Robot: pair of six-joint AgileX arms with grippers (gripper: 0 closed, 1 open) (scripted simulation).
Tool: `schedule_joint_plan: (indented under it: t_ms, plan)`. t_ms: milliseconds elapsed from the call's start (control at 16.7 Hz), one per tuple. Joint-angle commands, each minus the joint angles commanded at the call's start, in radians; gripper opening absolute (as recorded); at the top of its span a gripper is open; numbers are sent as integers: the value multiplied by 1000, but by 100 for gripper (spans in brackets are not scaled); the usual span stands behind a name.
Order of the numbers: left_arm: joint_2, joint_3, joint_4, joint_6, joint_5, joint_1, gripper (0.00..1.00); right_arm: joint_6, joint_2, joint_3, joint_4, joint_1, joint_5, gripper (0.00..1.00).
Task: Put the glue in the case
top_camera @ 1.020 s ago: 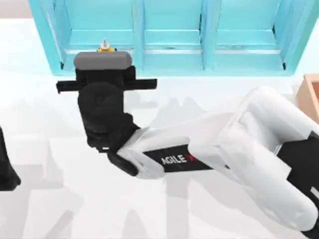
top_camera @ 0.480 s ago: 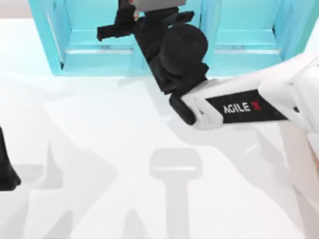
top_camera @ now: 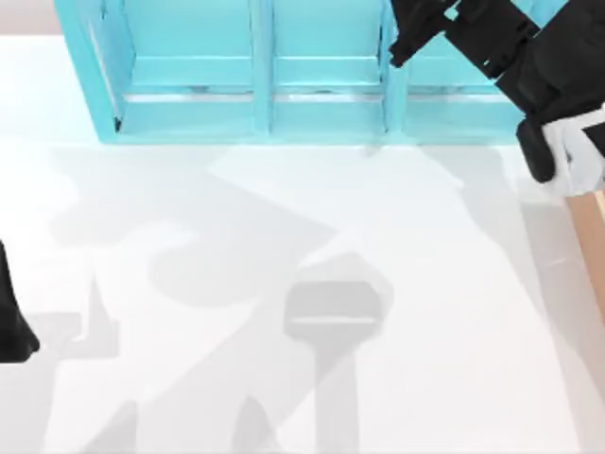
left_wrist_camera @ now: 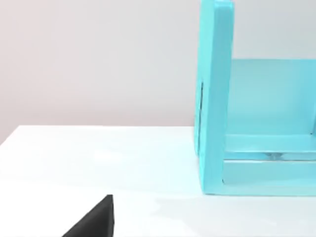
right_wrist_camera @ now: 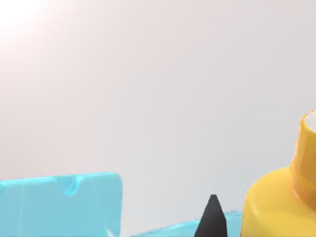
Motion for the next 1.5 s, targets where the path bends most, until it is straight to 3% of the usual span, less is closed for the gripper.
schedule_joint_plan:
  t_ms: [420, 780, 1200, 1500]
  plan:
    - [0, 0, 0, 0, 0, 0, 100, -30, -75, -257, 103, -479, -599, 0]
    - [0, 0, 0, 0, 0, 0, 100, -93, -104, -470, 118, -885, -973, 0]
    - [0, 0, 0, 0, 0, 0, 100, -165, -107, -642, 103, -1233, -1233, 0]
    - [0, 0, 0, 0, 0, 0, 100, -177, -103, -666, 100, -1292, -1274, 0]
